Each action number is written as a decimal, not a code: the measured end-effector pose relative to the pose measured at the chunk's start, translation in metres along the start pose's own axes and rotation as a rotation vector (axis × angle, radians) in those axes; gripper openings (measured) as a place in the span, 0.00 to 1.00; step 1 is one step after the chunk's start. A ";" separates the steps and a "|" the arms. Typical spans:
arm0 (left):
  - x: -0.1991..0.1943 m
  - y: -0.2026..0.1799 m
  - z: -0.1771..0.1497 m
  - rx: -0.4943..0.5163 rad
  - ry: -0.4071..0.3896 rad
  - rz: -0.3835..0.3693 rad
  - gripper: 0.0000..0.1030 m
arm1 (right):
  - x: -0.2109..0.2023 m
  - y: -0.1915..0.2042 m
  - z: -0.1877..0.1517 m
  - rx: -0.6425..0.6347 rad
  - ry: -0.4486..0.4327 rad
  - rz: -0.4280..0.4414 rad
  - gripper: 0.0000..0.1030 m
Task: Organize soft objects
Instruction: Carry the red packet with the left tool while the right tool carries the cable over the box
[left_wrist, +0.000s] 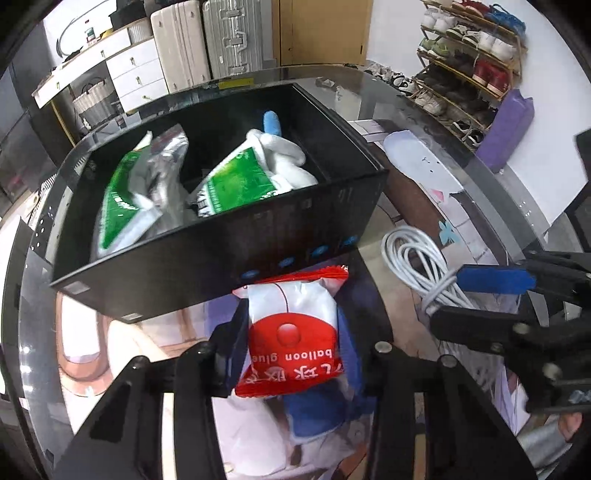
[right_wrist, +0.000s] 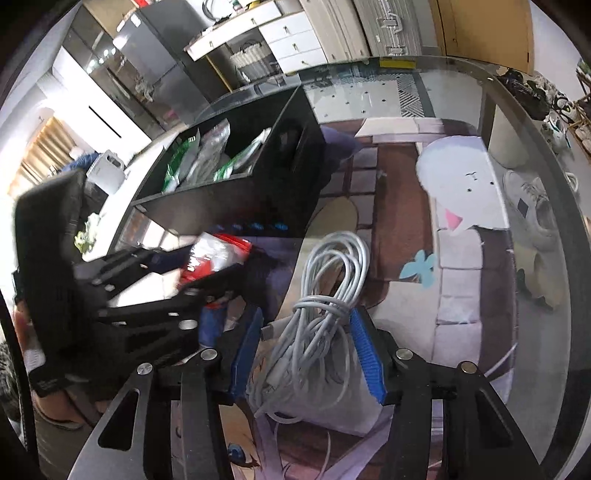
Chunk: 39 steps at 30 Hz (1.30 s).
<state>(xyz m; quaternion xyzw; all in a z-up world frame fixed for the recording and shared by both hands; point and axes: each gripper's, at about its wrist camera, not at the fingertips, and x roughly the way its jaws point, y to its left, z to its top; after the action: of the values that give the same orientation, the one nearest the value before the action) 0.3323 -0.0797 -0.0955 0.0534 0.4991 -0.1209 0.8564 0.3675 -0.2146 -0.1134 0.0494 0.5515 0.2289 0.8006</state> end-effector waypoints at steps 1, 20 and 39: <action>-0.004 0.003 -0.002 0.007 -0.005 0.000 0.41 | 0.005 0.004 0.000 -0.008 0.013 -0.002 0.49; -0.026 0.066 -0.059 0.005 0.025 0.024 0.64 | 0.028 0.083 -0.002 -0.265 0.091 -0.060 0.49; -0.021 0.058 -0.049 0.017 0.029 0.021 0.43 | 0.036 0.085 0.001 -0.323 0.067 -0.122 0.29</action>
<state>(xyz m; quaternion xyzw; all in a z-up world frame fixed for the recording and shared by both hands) 0.2960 -0.0097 -0.1033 0.0678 0.5099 -0.1151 0.8498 0.3526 -0.1236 -0.1158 -0.1210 0.5360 0.2668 0.7918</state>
